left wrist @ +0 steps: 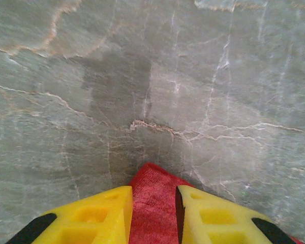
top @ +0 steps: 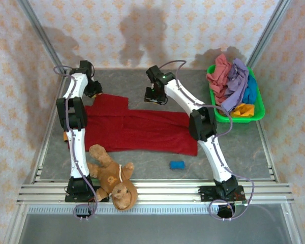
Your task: Fold and stack the t-shirts
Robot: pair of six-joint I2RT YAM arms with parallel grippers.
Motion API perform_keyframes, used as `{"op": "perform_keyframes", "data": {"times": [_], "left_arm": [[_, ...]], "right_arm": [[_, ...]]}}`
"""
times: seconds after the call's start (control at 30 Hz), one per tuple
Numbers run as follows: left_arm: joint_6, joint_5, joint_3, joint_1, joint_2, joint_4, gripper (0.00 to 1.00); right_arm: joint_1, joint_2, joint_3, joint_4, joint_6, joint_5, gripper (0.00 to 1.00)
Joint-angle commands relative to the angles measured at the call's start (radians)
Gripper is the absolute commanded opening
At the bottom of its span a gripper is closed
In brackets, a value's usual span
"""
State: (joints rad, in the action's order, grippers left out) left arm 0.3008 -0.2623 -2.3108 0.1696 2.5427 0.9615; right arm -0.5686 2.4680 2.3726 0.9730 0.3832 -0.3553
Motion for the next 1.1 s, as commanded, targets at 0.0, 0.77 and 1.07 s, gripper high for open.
{"op": "perform_keyframes", "data": {"times": [0.0, 0.77, 1.07], "left_arm": [[-0.002, 0.003, -0.016, -0.009, 0.046, 0.031, 0.31], [-0.038, -0.076, 0.279, -0.024, -0.252, -0.060, 0.00], [-0.032, -0.104, 0.356, -0.033, -0.314, -0.055, 0.00]], "right_arm": [[-0.016, 0.060, 0.068, -0.078, 0.057, -0.044, 0.38], [-0.048, 0.249, 0.174, -0.444, 0.107, -0.185, 0.42], [-0.048, 0.308, 0.203, -0.550, 0.167, -0.215, 0.41]]}}
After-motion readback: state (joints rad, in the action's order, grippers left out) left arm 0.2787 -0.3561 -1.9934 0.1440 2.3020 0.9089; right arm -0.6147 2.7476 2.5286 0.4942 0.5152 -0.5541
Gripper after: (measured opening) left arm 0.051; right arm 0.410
